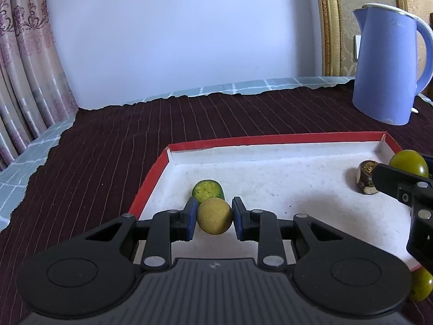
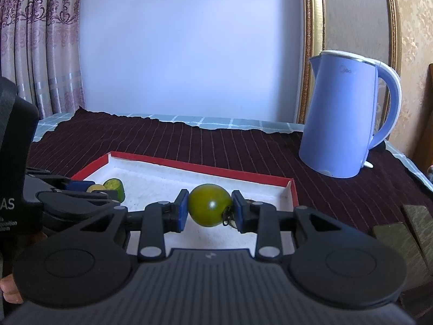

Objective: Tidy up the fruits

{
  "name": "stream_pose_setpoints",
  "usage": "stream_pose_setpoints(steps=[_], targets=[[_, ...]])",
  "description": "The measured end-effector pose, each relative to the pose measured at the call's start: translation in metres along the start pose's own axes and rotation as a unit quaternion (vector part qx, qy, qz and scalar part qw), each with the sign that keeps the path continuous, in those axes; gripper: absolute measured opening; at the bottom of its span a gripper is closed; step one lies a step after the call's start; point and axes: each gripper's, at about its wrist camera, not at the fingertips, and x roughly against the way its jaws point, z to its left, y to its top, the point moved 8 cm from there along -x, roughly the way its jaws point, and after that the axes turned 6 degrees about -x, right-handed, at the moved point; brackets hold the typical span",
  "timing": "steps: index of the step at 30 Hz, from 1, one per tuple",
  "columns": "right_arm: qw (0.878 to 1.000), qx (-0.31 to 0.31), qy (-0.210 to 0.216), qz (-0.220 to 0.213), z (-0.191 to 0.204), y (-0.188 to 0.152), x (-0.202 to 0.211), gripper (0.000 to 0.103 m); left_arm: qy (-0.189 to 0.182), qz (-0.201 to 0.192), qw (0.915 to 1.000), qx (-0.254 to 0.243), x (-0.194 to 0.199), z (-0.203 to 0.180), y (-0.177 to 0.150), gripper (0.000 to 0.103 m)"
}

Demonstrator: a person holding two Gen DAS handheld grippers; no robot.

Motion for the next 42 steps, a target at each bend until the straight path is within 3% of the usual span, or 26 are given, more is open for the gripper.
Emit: stream_pose_setpoints(steps=[42], targets=[[1.0, -0.027, 0.006, 0.0, -0.012, 0.012, -0.043, 0.032, 0.001, -0.001, 1.0, 0.006, -0.023, -0.003, 0.014, 0.027]])
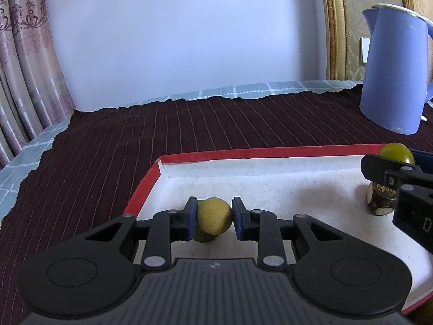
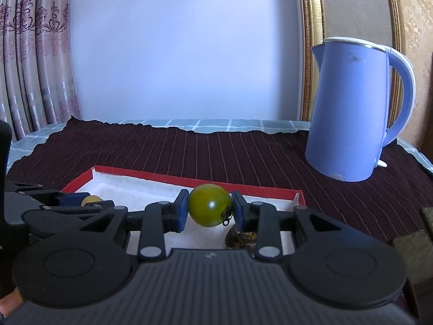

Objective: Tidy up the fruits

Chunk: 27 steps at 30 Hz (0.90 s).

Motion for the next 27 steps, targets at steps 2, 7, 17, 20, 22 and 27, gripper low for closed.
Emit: stream_pose_setpoints(steps=[2, 7, 17, 20, 22, 27], targets=[[1.0, 0.0, -0.002, 0.002, -0.001, 0.0, -0.003, 0.032, 0.002, 0.001, 1.0, -0.001, -0.001, 0.0, 0.0, 0.027], [1.0, 0.002, -0.012, 0.002, -0.004, 0.0, -0.007, 0.031, 0.005, 0.002, 1.0, -0.004, -0.002, -0.002, 0.002, 0.027], [1.0, -0.001, -0.029, 0.002, -0.011, 0.003, -0.013, 0.032, 0.009, 0.007, 0.9998, -0.014, -0.007, -0.008, 0.009, 0.027], [1.0, -0.007, -0.031, 0.003, -0.013, 0.002, -0.014, 0.032, 0.009, 0.008, 0.9998, -0.016, -0.008, -0.009, 0.009, 0.027], [1.0, -0.008, -0.03, 0.004, -0.014, 0.002, -0.015, 0.032, 0.01, 0.009, 0.9998, -0.017, -0.009, -0.009, 0.009, 0.027], [0.999, -0.009, -0.03, 0.008, -0.013, 0.001, -0.017, 0.032, 0.011, 0.011, 0.9997, -0.019, -0.011, -0.011, 0.01, 0.027]])
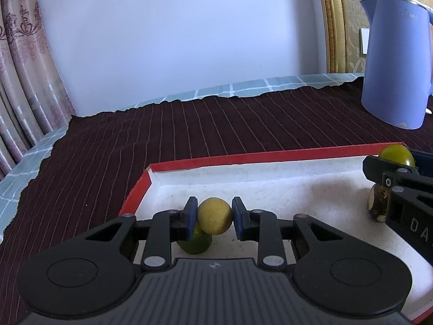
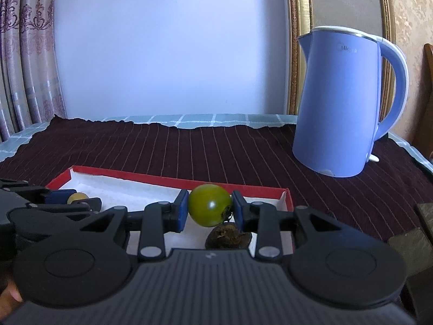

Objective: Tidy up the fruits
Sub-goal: 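Open the right tool to drop the tomato while the left tool releases the yellow fruit, then withdraw both tools from the tray toward the loose fruits beside it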

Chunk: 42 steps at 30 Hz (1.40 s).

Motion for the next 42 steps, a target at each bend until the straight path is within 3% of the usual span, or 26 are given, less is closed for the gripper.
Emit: stream_pose_setpoints(steps=[6, 10, 15, 18, 20, 21, 25, 29, 42], targets=[[1.0, -0.001, 0.001, 0.003, -0.001, -0.001, -0.001, 0.035, 0.003, -0.001, 1.0, -0.005, -0.002, -0.003, 0.0, 0.027], [1.0, -0.005, 0.0, -0.008, -0.003, 0.001, 0.002, 0.049, 0.001, 0.0, 1.0, -0.002, -0.001, -0.003, -0.001, 0.027], [1.0, -0.008, -0.001, -0.01, -0.005, 0.0, 0.003, 0.049, 0.003, -0.002, 1.0, -0.008, -0.001, -0.004, -0.002, 0.028], [1.0, -0.008, -0.002, -0.012, -0.006, -0.001, 0.004, 0.057, 0.002, -0.002, 0.9999, -0.01, 0.0, -0.006, -0.002, 0.038], [1.0, -0.007, -0.003, -0.017, -0.007, -0.001, 0.006, 0.061, 0.001, -0.002, 1.0, -0.007, 0.0, -0.005, -0.003, 0.066], [1.0, -0.007, -0.004, -0.02, -0.007, 0.0, 0.007, 0.061, 0.002, -0.006, 1.0, -0.006, 0.001, -0.004, -0.002, 0.069], [1.0, -0.012, -0.002, -0.024, -0.009, -0.001, 0.009, 0.07, 0.013, -0.015, 0.9998, -0.007, 0.007, 0.0, 0.0, 0.071], [0.999, -0.014, 0.002, -0.03, -0.009, -0.003, 0.013, 0.087, 0.012, -0.014, 0.9998, -0.007, 0.014, 0.003, -0.004, 0.071], [0.999, -0.021, 0.009, -0.036, -0.009, -0.016, 0.03, 0.103, 0.009, -0.022, 0.9996, 0.015, 0.053, 0.027, -0.034, 0.078]])
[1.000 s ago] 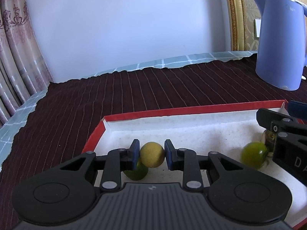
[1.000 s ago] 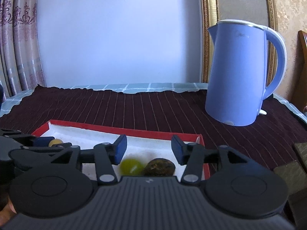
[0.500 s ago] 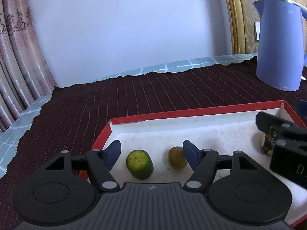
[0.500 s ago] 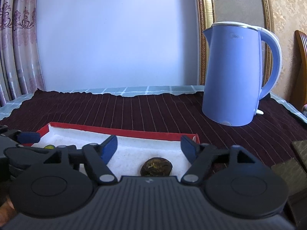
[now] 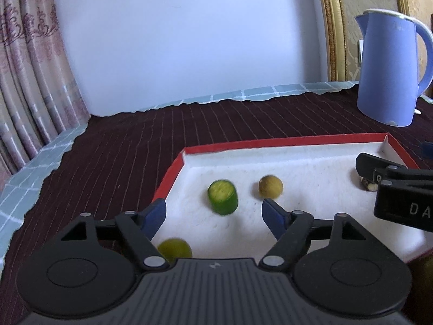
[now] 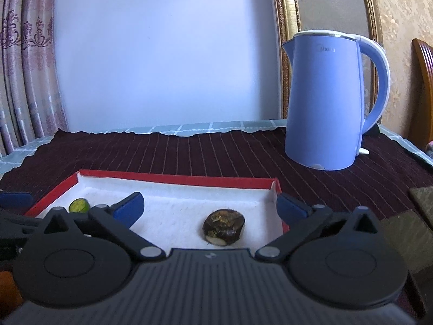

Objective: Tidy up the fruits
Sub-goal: 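Withdraw both tools from the tray toward the loose fruits beside it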

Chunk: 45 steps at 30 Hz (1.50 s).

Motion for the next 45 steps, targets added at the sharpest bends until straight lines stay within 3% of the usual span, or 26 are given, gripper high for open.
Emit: stream_pose_setpoints(steps=[10, 17, 21, 25, 28, 33, 40, 45], targets=[[1.0, 0.01, 0.002, 0.008, 0.005, -0.022, 0.023, 0.103, -0.002, 0.002, 0.9999, 0.015, 0.019, 0.014, -0.028, 0.087], [1.0, 0.012, -0.001, 0.014, 0.006, -0.03, 0.039, 0.103, -0.011, -0.009, 0.9995, 0.028, 0.034, 0.023, -0.039, 0.089], [1.0, 0.003, 0.007, 0.018, 0.005, -0.037, 0.051, 0.103, -0.015, -0.019, 0.9992, 0.031, 0.043, 0.029, -0.046, 0.09], [1.0, -0.016, 0.012, 0.018, -0.001, -0.041, 0.066, 0.103, -0.004, -0.043, 0.9984, 0.037, 0.056, 0.038, -0.054, 0.102], [0.999, -0.042, 0.022, 0.022, -0.007, -0.045, 0.075, 0.103, 0.0, -0.05, 0.9979, 0.04, 0.063, 0.044, -0.06, 0.102], [0.997, -0.06, 0.023, 0.031, -0.019, -0.053, 0.09, 0.103, -0.021, -0.037, 0.9976, 0.055, 0.063, 0.05, -0.073, 0.102], [0.999, 0.014, -0.016, 0.033, -0.025, -0.068, 0.103, 0.103, -0.045, -0.024, 0.9972, 0.054, 0.061, 0.055, -0.097, 0.102], [1.0, -0.01, 0.009, 0.022, -0.029, -0.065, 0.11, 0.103, -0.06, -0.026, 0.9969, 0.044, 0.064, 0.058, -0.102, 0.102]])
